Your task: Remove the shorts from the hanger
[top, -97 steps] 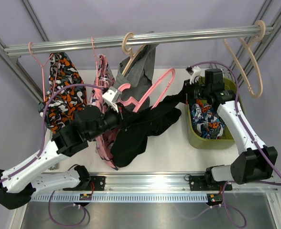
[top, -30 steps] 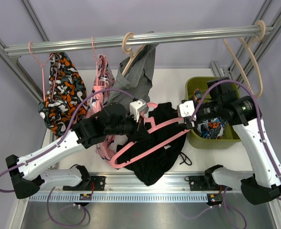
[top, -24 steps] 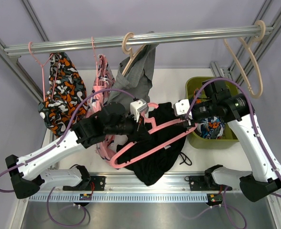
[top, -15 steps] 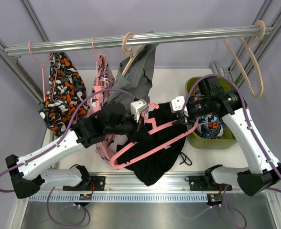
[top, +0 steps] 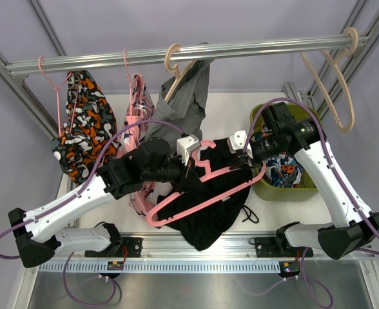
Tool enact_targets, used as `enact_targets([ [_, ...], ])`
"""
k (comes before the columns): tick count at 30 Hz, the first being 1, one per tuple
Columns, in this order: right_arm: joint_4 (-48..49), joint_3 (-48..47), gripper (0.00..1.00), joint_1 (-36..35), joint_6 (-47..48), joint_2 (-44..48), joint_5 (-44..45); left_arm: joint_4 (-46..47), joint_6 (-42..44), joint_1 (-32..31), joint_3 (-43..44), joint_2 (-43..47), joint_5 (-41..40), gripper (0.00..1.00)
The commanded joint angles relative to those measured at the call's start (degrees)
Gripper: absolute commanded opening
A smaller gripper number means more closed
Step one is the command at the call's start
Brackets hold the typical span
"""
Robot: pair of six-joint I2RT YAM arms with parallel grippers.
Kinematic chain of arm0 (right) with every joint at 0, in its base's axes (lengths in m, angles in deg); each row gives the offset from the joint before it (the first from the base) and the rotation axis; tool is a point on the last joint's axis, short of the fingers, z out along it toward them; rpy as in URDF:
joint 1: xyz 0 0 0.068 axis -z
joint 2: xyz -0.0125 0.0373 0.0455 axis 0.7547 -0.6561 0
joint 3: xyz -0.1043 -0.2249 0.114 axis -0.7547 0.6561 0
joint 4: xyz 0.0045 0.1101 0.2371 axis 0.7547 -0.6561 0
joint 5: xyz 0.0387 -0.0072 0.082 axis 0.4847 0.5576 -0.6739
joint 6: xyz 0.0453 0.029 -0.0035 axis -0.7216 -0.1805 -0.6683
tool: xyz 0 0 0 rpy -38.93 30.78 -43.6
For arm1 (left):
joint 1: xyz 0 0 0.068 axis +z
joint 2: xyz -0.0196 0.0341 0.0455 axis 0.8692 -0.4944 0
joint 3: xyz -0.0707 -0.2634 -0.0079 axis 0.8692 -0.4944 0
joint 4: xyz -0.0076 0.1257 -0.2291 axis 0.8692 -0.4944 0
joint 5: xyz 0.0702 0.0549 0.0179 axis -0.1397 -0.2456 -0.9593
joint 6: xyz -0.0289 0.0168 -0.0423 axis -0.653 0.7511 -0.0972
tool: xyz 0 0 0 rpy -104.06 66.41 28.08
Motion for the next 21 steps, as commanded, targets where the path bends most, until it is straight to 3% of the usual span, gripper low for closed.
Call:
enact_targets([
  [1, -3.36, 1.33, 0.17, -0.46, 1.45, 0.98, -2.29, 3.78, 1.61, -0.29, 3.54, 2.68, -1.09, 0.0],
  [9, -1.25, 4.5, 0.08, -0.46, -0.57, 3.44, -0.97, 4.65, 1.61, -0.2, 3.46, 6.64, -5.75, 0.0],
  [21, 0.42, 3.8, 0.07, -0.55, -7.31, 4.93, -3.51, 6.68, 0.47, -0.11, 3.54, 9.54, -7.16, 0.0],
])
